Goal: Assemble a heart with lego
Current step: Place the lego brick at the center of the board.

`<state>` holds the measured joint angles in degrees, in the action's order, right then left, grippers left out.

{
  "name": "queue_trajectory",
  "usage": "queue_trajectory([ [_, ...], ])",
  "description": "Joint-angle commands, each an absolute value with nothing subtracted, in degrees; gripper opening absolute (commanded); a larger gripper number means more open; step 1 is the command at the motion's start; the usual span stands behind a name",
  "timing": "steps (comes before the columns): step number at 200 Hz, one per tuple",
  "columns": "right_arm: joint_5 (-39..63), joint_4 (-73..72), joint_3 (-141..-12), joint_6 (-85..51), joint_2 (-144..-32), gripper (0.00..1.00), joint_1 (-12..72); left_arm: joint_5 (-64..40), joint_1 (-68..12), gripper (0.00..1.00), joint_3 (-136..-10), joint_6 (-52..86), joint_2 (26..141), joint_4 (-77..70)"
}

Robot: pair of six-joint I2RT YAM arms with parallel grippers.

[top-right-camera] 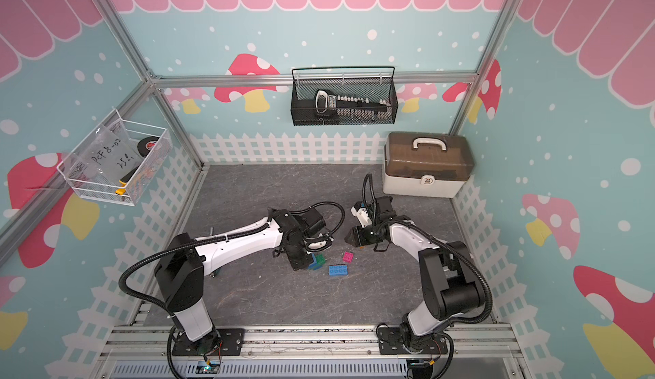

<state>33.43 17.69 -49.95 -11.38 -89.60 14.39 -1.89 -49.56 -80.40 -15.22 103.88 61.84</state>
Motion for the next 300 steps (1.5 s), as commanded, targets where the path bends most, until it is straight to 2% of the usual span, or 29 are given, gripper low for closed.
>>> queue_trajectory([
  [1, 43.21, 11.46, -48.83, -15.68, -90.83, 0.53, 15.09, -1.61, -49.14, 0.17, -82.42, -16.44, 103.97, 60.30],
  [54, 52.15, 0.45, -47.56, -23.13, -97.17, 0.55, 17.09, 1.00, -48.87, 0.17, -82.70, -15.75, 104.37, 55.85],
  [80, 54.43, -2.83, -46.92, -25.00, -99.53, 0.50, 17.93, 0.83, -48.44, 0.17, -83.23, -15.99, 104.59, 55.37],
  [132, 57.76, -7.12, -44.85, -27.41, -100.57, 0.50, 19.19, 1.06, -47.99, 0.17, -83.93, -16.11, 104.15, 54.09],
  [166, 59.24, -10.03, -44.66, -29.27, -101.12, 0.40, 20.01, 1.32, -47.99, 0.17, -83.93, -16.09, 104.33, 53.79],
  [193, 59.49, -10.55, -44.56, -29.62, -101.38, 0.39, 20.13, 1.51, -48.03, 0.17, -83.94, -16.08, 103.99, 52.88],
  [228, 59.59, -11.55, -44.40, -30.12, -101.86, 0.29, 20.13, 1.55, -47.66, 0.17, -84.19, -16.09, 103.89, 52.46],
  [267, 59.61, -14.01, -44.38, -31.54, -103.42, 0.19, 20.13, 2.74, -47.47, 0.28, -83.28, -15.66, 102.68, 50.71],
  [300, 58.77, -14.41, -44.38, -31.83, -103.56, 0.15, 19.86, 3.49, -46.96, 0.43, -82.25, -14.15, 101.38, 48.63],
])
